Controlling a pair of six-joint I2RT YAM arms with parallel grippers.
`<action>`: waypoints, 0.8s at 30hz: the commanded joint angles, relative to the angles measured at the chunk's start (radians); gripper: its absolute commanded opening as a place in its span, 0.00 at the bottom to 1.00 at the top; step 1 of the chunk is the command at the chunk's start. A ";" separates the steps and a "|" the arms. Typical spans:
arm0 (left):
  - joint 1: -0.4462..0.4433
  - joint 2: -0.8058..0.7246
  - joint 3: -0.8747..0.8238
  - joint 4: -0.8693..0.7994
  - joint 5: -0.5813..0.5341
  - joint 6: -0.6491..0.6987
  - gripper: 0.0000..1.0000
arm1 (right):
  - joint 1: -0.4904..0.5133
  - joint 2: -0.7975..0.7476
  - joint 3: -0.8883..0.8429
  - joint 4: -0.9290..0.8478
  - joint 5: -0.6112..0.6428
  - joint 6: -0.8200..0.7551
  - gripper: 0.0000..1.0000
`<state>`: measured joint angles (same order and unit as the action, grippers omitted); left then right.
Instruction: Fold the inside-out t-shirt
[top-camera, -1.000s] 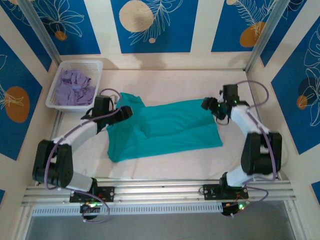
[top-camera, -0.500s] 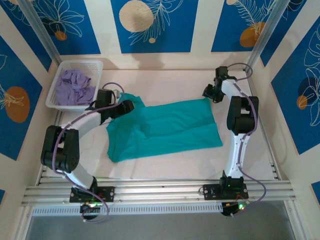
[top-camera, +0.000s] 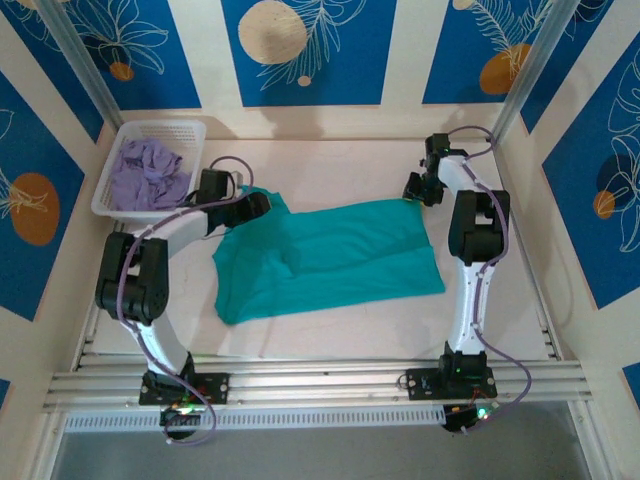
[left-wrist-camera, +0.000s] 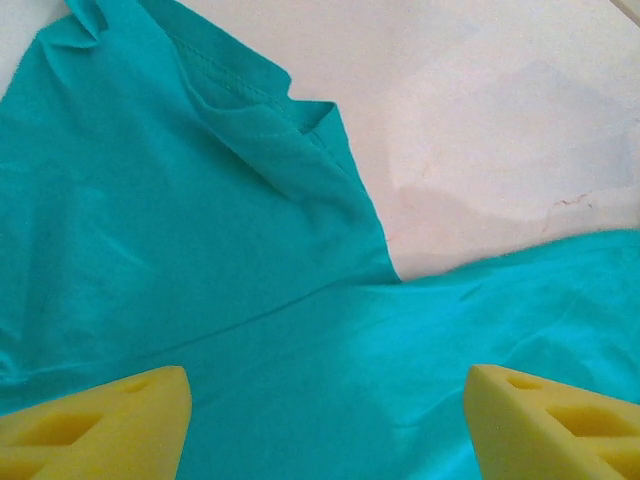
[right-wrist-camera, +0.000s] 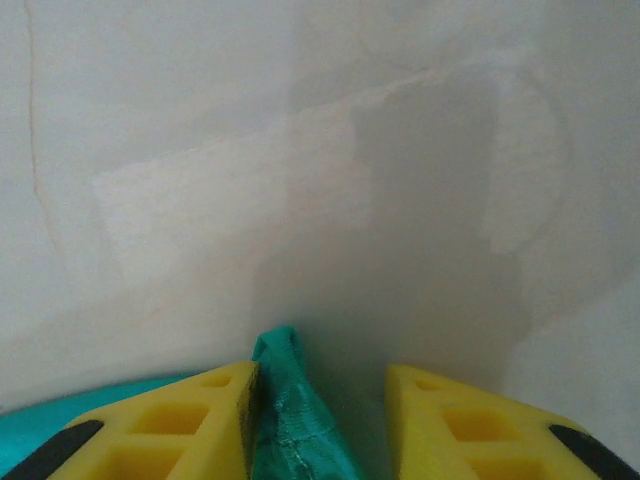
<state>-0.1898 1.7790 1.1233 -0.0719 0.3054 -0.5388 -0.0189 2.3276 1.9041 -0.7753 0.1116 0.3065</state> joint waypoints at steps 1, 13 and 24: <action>0.021 0.032 0.051 -0.028 -0.014 0.032 0.72 | 0.007 0.035 0.018 -0.034 -0.048 -0.033 0.30; 0.061 0.271 0.375 -0.211 -0.142 0.116 0.71 | 0.006 -0.014 -0.006 0.030 -0.039 -0.055 0.04; 0.077 0.532 0.775 -0.434 -0.161 0.178 0.69 | 0.002 -0.027 -0.022 0.042 -0.056 -0.072 0.04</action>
<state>-0.1196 2.2665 1.8183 -0.4000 0.1551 -0.3981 -0.0189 2.3341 1.8996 -0.7364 0.0826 0.2584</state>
